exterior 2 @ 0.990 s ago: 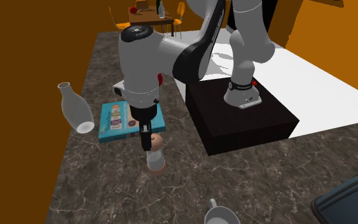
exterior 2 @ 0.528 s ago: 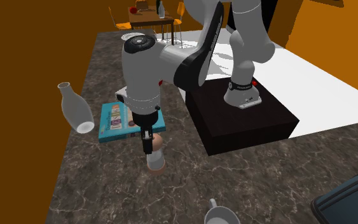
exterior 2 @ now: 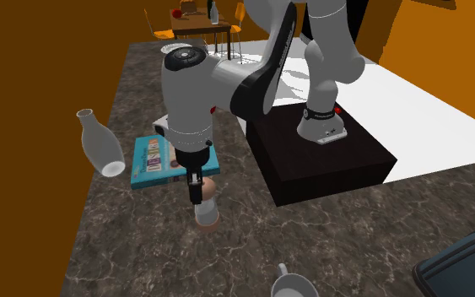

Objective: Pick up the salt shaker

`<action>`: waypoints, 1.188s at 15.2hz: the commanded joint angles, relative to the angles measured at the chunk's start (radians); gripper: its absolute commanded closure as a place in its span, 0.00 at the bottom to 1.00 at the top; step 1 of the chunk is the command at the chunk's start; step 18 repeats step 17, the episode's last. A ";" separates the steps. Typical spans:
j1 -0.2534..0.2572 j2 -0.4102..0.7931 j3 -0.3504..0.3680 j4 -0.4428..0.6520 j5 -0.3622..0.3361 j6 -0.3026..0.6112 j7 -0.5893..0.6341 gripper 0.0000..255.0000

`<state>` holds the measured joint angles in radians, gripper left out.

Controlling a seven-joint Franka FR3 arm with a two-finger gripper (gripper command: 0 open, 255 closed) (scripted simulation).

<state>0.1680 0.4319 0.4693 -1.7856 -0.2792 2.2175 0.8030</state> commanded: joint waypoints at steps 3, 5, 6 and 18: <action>-0.003 -0.015 0.006 0.017 0.012 -0.032 -0.008 1.00; -0.005 -0.028 0.010 0.027 0.020 -0.054 -0.014 1.00; -0.006 -0.034 0.012 0.033 0.024 -0.065 -0.017 1.00; -0.013 -0.080 0.027 0.096 0.056 -0.168 -0.040 1.00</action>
